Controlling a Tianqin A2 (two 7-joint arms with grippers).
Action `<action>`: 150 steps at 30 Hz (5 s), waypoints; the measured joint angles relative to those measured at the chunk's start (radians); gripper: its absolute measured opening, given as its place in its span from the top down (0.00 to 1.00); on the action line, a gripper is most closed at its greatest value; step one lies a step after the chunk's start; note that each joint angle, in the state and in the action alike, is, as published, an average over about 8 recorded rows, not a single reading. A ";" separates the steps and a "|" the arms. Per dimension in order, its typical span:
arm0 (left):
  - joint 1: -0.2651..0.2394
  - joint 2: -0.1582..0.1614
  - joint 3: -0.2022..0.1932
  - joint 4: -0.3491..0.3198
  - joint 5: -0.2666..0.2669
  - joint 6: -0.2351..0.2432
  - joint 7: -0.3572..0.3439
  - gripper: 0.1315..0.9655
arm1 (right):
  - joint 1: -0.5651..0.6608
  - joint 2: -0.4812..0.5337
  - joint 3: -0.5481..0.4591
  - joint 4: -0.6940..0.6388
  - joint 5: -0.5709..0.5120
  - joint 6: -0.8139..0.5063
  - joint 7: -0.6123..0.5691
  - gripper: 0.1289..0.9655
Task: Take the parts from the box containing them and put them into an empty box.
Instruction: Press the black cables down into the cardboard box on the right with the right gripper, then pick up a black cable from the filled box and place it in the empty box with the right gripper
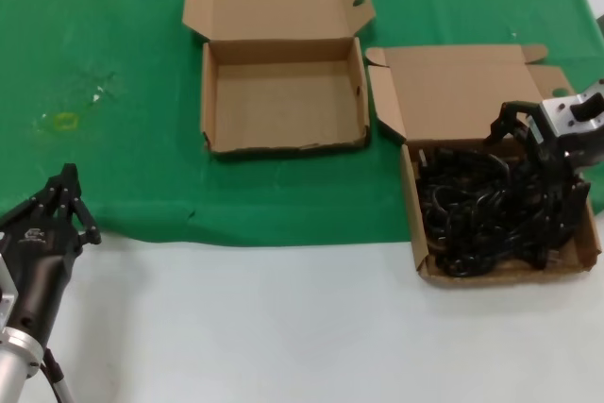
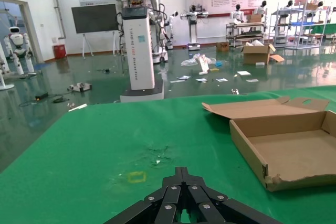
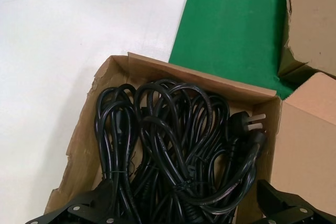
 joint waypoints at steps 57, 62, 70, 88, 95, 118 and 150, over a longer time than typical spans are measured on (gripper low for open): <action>0.000 0.000 0.000 0.000 0.000 0.000 0.000 0.99 | -0.019 0.052 0.066 0.159 -0.026 -0.068 0.120 0.85; 0.000 0.000 0.000 0.000 0.000 0.000 0.000 0.99 | -0.004 0.074 0.082 0.225 -0.016 -0.096 0.177 0.88; 0.000 0.000 0.000 0.000 0.000 0.000 0.000 0.99 | 0.042 0.040 0.099 0.238 0.003 -0.111 0.234 0.89; 0.000 0.000 0.000 0.000 0.000 0.000 0.000 0.99 | 0.218 -0.281 0.089 -0.248 0.001 0.092 0.061 0.90; 0.000 0.000 0.000 0.000 0.000 0.000 0.000 0.99 | 0.278 -0.400 0.104 -0.447 0.007 0.233 -0.018 0.90; 0.000 0.000 0.000 0.000 0.000 0.000 0.000 0.99 | 0.202 -0.495 -0.336 -0.357 0.401 0.516 0.100 0.90; 0.000 0.000 0.000 0.000 0.000 0.000 0.000 0.99 | 0.087 -0.496 -0.406 -0.224 0.430 0.700 0.136 0.90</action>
